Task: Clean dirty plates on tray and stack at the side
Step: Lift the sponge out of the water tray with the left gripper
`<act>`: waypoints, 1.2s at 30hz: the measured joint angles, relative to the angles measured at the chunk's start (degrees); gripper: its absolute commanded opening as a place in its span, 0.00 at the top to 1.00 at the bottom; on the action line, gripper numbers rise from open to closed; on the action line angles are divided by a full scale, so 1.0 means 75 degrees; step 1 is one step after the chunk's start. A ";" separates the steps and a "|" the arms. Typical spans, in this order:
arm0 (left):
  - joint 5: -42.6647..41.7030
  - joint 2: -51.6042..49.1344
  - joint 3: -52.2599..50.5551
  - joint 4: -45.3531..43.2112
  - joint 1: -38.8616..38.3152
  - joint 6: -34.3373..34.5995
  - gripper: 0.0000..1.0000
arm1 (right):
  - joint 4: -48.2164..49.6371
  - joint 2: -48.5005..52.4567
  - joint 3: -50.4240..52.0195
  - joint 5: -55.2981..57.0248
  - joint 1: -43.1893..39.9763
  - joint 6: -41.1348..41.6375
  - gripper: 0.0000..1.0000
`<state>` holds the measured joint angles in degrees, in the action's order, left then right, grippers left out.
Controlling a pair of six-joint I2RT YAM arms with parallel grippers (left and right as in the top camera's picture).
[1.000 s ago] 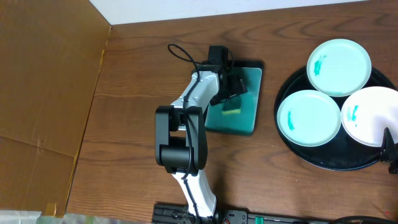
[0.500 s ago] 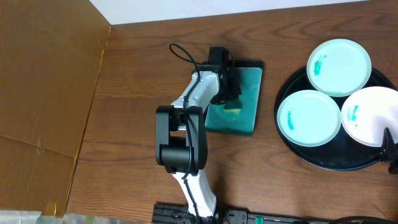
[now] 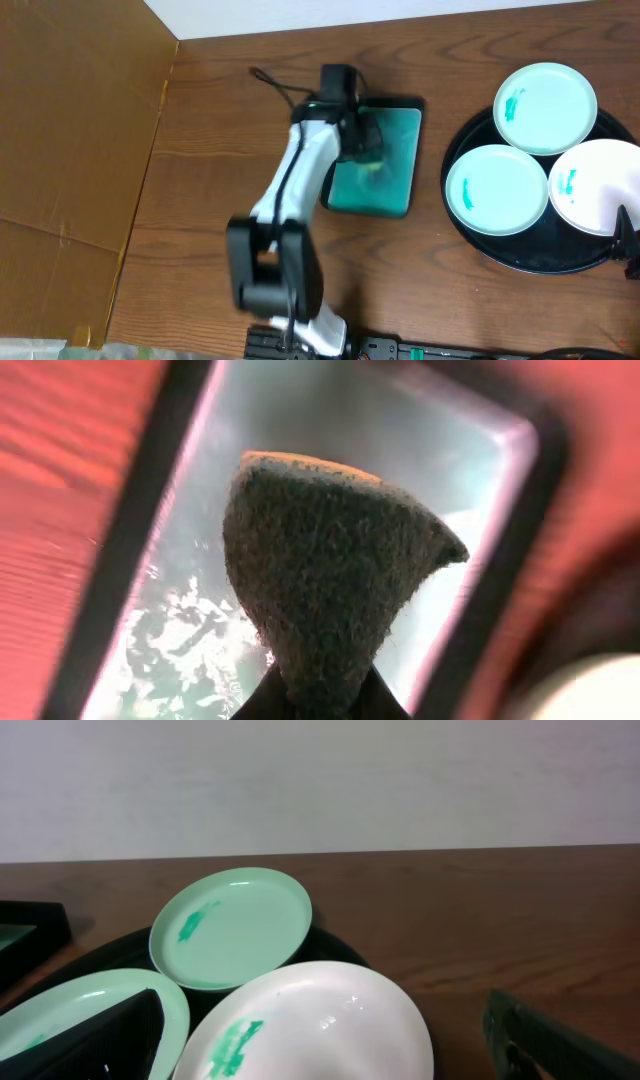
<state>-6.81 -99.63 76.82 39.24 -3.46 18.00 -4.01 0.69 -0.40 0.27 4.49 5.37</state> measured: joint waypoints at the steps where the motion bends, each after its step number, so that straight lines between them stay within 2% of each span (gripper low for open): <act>1: -0.0044 0.0341 0.0052 0.0020 0.0000 0.0003 0.93 | 0.0000 0.0000 0.0000 0.0000 0.0000 0.0003 0.01; 4: -0.0105 0.0953 0.0198 0.0184 0.0000 0.0003 0.93 | 0.0000 0.0000 0.0000 0.0000 0.0000 0.0003 0.01; 8: -0.0111 0.1008 0.0152 0.0149 0.0000 0.0003 0.93 | 0.0000 0.0000 0.0000 0.0000 0.0000 0.0003 0.01; 12: -0.0131 0.0379 -0.0440 -0.0449 0.0000 0.0003 0.93 | -0.0003 0.0000 0.0000 0.0000 0.0000 0.0003 0.01; 17: -0.0134 -0.0481 -0.0729 -0.0178 0.0000 0.0003 0.93 | 0.0000 0.0000 0.0000 0.0000 0.0000 0.0003 0.01; 21: -0.0134 -0.0009 -0.0405 0.0227 0.0003 0.0003 0.93 | 0.0000 0.0000 0.0000 0.0000 0.0000 0.0003 0.01; 29: -0.0131 0.1894 0.0149 0.0143 -0.0003 0.0026 0.93 | 0.0000 0.0000 0.0000 0.0000 0.0000 0.0003 0.01; 36: 0.0201 0.0933 -0.0688 -0.0513 -0.0009 0.0256 0.93 | 0.0000 0.0000 0.0000 0.0000 0.0000 0.0003 0.01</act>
<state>-5.30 -92.64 71.66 35.40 -3.53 19.92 -4.01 0.69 -0.40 0.27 4.49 5.39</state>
